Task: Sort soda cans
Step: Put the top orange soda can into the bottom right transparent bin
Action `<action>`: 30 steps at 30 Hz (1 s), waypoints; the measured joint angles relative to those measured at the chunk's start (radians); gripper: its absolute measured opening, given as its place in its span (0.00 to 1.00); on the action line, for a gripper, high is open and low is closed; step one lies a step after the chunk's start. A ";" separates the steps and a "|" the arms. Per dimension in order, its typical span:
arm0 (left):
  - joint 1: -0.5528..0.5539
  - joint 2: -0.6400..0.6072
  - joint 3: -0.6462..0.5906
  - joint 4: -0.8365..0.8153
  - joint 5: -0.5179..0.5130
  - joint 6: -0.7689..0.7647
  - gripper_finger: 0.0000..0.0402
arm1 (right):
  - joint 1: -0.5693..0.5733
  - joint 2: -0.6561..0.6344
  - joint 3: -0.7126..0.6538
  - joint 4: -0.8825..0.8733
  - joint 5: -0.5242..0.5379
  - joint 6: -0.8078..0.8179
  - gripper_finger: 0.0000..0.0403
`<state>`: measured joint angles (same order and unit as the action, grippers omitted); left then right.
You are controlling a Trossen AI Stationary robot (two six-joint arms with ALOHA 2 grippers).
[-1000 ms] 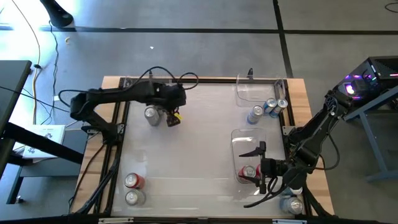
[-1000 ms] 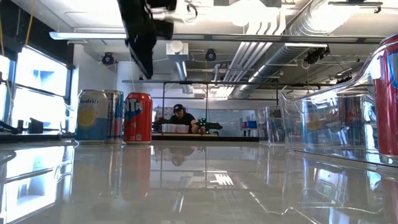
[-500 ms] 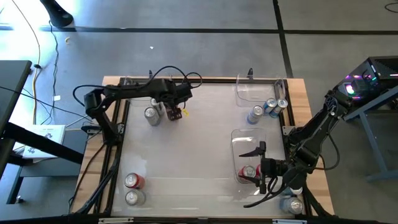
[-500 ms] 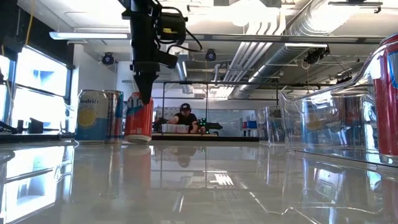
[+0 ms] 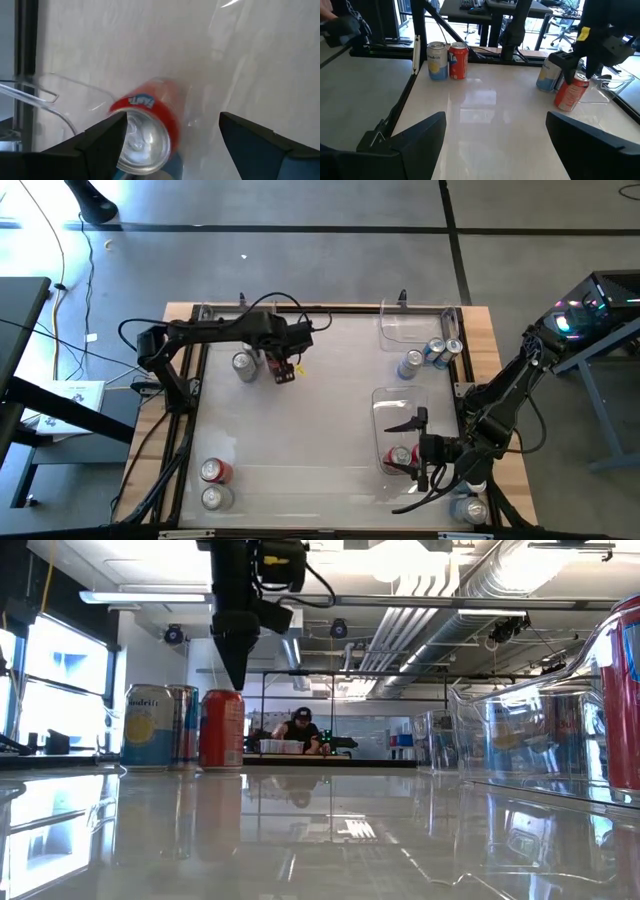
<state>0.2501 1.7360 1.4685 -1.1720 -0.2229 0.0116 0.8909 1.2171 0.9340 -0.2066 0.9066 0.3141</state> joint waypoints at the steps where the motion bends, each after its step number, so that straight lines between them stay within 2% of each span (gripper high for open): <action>1: -0.001 -0.001 0.004 -0.004 0.000 0.000 0.77 | 0.000 0.000 0.000 0.000 0.000 0.000 0.84; 8: 0.048 -0.002 -0.012 -0.016 -0.027 0.007 0.77 | 0.000 0.000 0.000 -0.008 0.000 0.029 0.84; 15: 0.118 -0.002 -0.033 -0.008 -0.004 -0.034 0.77 | 0.000 0.002 0.000 -0.037 0.000 0.065 0.84; 30: 0.116 0.002 -0.011 -0.016 0.004 -0.016 0.77 | 0.000 0.002 0.000 -0.043 0.000 0.077 0.84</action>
<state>0.3658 1.7382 1.4577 -1.1875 -0.2188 -0.0040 0.8906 1.2190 0.9344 -0.2501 0.9062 0.3916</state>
